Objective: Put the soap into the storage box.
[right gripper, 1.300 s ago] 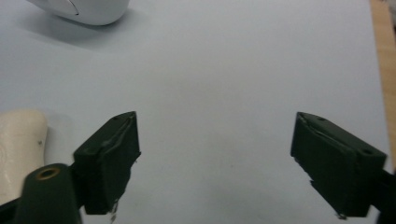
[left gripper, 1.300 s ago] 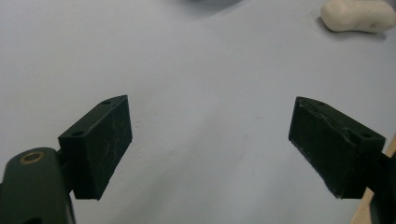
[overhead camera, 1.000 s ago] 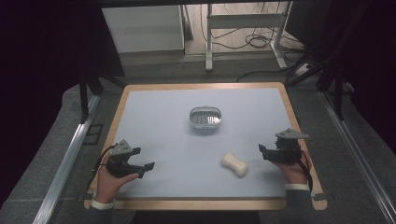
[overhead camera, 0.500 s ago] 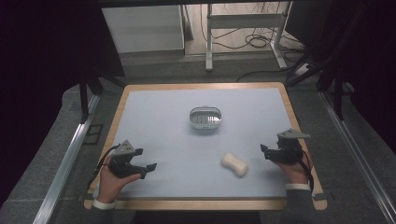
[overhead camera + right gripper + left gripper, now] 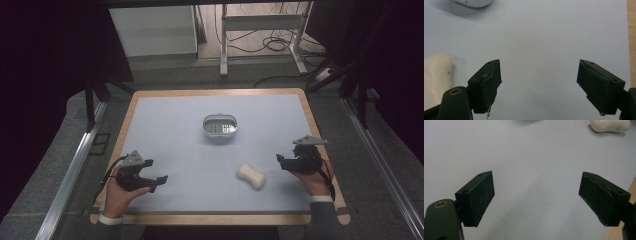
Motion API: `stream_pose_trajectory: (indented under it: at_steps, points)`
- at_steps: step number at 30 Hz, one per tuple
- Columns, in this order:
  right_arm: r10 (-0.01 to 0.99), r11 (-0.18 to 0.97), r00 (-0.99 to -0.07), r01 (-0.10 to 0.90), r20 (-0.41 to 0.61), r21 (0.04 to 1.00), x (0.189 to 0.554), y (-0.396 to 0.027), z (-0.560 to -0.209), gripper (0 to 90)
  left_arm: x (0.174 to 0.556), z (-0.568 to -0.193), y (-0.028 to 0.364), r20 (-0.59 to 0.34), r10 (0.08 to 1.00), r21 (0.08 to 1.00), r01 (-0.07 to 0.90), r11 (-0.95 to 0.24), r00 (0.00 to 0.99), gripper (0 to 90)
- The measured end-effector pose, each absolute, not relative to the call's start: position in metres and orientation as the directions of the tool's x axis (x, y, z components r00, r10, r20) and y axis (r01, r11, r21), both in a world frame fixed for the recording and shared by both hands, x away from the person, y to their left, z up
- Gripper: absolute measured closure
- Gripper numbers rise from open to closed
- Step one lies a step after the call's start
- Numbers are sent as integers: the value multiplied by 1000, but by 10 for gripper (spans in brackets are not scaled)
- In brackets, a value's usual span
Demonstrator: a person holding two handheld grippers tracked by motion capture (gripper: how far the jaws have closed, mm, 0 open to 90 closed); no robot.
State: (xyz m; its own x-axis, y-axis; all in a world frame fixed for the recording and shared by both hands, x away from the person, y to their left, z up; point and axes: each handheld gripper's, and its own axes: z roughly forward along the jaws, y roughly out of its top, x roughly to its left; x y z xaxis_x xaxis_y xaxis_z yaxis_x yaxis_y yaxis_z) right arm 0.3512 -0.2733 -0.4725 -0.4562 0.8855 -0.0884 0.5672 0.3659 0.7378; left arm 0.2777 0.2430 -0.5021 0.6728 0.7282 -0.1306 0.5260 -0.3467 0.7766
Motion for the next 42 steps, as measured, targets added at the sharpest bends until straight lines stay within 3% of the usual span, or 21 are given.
stream_pose_trajectory:
  at_steps: [19, 24, 42]
  points:
    - [828, 469, -552, 585, -99, 662, 352, -251, -448, 193, 277, -503, 246, -131, 739, 776, 532, -339, 661, 136]
    - [777, 553, -611, 546, -153, 629, 348, -235, -444, 194, 277, -503, 247, -126, 742, 776, 532, -340, 658, 136]
    - [673, 654, -731, 512, -117, 557, 344, -199, -448, 200, 277, -502, 247, -130, 741, 776, 533, -338, 659, 136]
